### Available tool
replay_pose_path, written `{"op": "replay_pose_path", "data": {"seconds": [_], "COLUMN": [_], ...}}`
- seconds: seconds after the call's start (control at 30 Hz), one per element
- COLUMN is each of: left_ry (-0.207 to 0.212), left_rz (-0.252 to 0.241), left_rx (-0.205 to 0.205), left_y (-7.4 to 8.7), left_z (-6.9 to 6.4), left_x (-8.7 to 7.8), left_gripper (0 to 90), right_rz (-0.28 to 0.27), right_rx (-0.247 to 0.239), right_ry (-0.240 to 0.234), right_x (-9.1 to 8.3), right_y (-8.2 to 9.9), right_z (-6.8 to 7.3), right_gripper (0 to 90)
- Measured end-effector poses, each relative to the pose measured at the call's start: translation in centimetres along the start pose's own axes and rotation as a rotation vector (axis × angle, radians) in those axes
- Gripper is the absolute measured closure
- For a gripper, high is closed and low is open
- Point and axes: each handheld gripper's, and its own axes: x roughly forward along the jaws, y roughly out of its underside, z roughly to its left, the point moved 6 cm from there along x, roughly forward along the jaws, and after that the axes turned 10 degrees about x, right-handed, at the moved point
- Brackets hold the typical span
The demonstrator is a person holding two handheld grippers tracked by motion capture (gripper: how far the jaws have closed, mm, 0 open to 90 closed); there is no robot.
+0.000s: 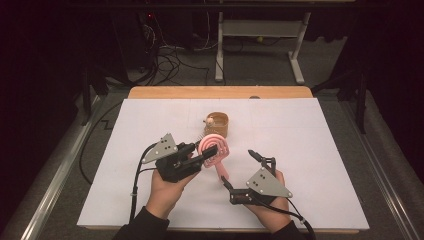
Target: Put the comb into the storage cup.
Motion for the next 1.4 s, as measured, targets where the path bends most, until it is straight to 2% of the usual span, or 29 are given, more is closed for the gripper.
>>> {"op": "replay_pose_path", "data": {"seconds": [0.27, 0.4, 0.57, 0.8, 1.4], "left_ry": [-0.014, -0.02, -0.039, -0.05, -0.125], "left_rz": [-0.001, 0.002, 0.003, -0.004, -0.024], "left_rx": [0.01, 0.016, 0.025, 0.023, 0.019], "left_y": [0.0, 0.0, 0.1, 0.1, 0.0], "left_z": [0.5, 0.7, 1.1, 1.4, 3.4], "left_x": [-0.7, -1.1, -1.5, -2.0, -4.3], "left_gripper": [63.7, 63.7, 63.7, 63.6, 63.7], "right_rz": [0.014, 0.02, 0.052, 0.092, 0.116], "right_rx": [0.02, 0.047, 0.06, 0.11, 0.127], "right_ry": [0.01, 0.023, 0.044, 0.063, 0.115], "right_x": [-0.8, -1.2, -1.6, -2.0, -3.9], "right_y": [0.6, 1.1, 2.2, 3.9, 5.6], "right_z": [-1.2, -2.2, -3.7, -5.8, -8.0], "right_gripper": [0.3, 0.3, 0.3, 0.3, 0.3]}}
